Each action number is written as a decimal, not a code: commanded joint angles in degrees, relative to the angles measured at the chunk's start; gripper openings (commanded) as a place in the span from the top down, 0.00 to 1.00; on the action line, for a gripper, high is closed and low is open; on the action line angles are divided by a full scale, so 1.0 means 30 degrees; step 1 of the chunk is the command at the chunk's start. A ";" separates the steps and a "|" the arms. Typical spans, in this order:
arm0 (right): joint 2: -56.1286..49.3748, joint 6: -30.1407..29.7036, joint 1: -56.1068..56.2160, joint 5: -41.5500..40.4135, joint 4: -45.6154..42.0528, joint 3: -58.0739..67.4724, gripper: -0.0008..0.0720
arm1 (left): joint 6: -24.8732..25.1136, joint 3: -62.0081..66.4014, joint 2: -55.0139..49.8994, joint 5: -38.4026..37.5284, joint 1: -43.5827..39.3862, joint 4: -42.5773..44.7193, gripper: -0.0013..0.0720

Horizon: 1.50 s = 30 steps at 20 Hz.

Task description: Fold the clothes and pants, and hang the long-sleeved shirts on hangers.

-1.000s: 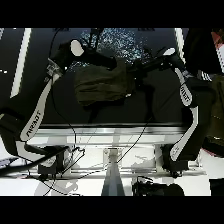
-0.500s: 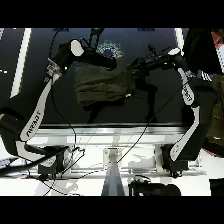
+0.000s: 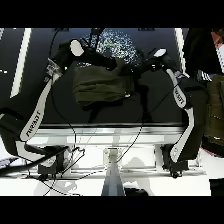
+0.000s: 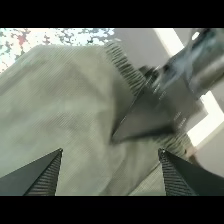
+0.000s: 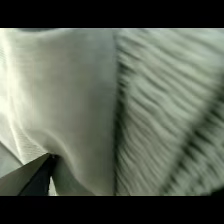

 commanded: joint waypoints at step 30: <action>1.7908 1.0921 -2.3686 0.7300 -1.8790 0.3111 0.96 | 0.0000 0.0007 0.8728 -0.0051 0.1953 0.5464 0.04</action>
